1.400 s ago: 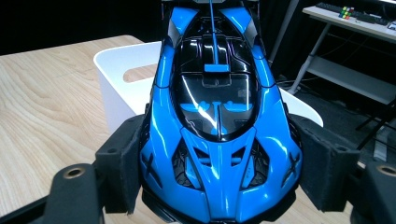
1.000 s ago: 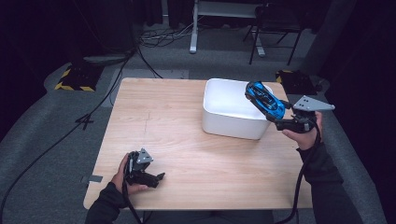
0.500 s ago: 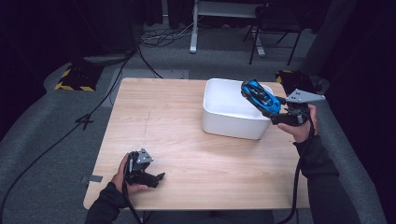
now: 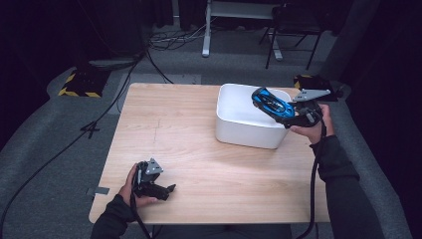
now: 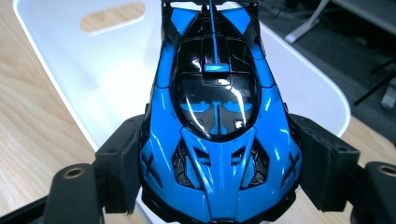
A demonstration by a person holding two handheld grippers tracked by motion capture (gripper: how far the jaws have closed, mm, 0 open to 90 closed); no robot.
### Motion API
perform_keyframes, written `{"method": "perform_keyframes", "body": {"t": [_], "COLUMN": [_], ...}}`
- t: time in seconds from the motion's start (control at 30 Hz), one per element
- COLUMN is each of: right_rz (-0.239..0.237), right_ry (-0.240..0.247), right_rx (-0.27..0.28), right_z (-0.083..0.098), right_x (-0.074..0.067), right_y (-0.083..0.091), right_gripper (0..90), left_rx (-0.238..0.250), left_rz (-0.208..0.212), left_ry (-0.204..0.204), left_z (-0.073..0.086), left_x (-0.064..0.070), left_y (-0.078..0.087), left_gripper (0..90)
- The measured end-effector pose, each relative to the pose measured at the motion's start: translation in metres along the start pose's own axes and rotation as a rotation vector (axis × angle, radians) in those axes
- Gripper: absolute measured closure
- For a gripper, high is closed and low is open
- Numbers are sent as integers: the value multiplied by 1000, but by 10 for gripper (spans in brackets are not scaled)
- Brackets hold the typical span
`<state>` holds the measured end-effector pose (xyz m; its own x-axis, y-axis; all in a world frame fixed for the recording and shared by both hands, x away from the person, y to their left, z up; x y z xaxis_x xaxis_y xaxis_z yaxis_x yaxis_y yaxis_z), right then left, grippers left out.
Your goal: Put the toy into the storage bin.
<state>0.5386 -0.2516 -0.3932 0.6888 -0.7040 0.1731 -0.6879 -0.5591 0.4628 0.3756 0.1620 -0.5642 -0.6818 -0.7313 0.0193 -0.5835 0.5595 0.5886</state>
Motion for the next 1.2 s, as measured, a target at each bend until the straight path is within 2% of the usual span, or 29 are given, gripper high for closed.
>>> {"method": "perform_keyframes", "body": {"t": [0.1, 0.17, 0.2, 0.23, 0.33, 0.37, 0.43, 0.5, 0.53, 0.7, 0.77, 0.9, 1.0, 1.1, 1.2], "right_rz": [-1, 2, 2, 2, -7, -7, -10, -11, -17, -12, -22, -27, -17, -10, -13], "right_ry": [8, -3, -2, -2, 7, 7, 9, 10, 18, 39, 56, 78, 75, 103, 88], "right_rx": [-37, -55, -81, -81, -135, -135, -178, -185, -210, -255, -301, -347, -373, -418, -442], "right_z": [2, 1, 1, 1, 0, 0, 2, 3, 4, 6, 10, 13, 14, 16, 18], "right_x": [0, 0, 2, 2, 4, 4, 4, 4, 3, 4, 5, 6, 7, 8, 7], "right_y": [-4, -7, -11, -11, -16, -16, -23, -25, -30, -37, -41, -44, -45, -46, -45], "right_gripper": [267, 267, 267, 267, 266, 266, 266, 266, 266, 266, 266, 266, 265, 265, 265], "left_rx": [0, 0, 1, 1, 2, 2, 0, 0, 0, 2, 2, 0, 2, 0, 1], "left_rz": [-1, -1, -1, -1, 0, 0, 0, 0, -1, -2, -2, -2, -7, -3, -2], "left_ry": [0, 0, 0, 0, 2, 2, 0, 0, 0, 3, 3, 1, -4, -4, 2], "left_z": [0, 0, 0, 0, 0, 0, 0, 0, 0, 0, 0, 0, 0, 0, 0], "left_x": [0, 0, 0, 0, 0, 0, 0, 0, 0, 0, 0, 0, -1, 0, 0], "left_y": [0, 0, 0, 0, 0, 0, 0, 0, 0, 0, 0, 0, 0, 0, 0], "left_gripper": [5, 5, 5, 5, 5, 4, 4, 4, 5, 5, 5, 5, 5, 5, 5]}}
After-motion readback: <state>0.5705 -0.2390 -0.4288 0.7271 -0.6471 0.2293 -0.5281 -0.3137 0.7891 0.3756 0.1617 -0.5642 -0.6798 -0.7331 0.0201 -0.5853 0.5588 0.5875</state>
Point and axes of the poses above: each handheld gripper's, and its own axes: y roughly backward along the jaws, z roughly out of its underside, x roughly to its right, the point moved 8 cm from there along -y, roughly forward along the jaws, and after that the axes turned 13 degrees about x, right-handed, at the moved point
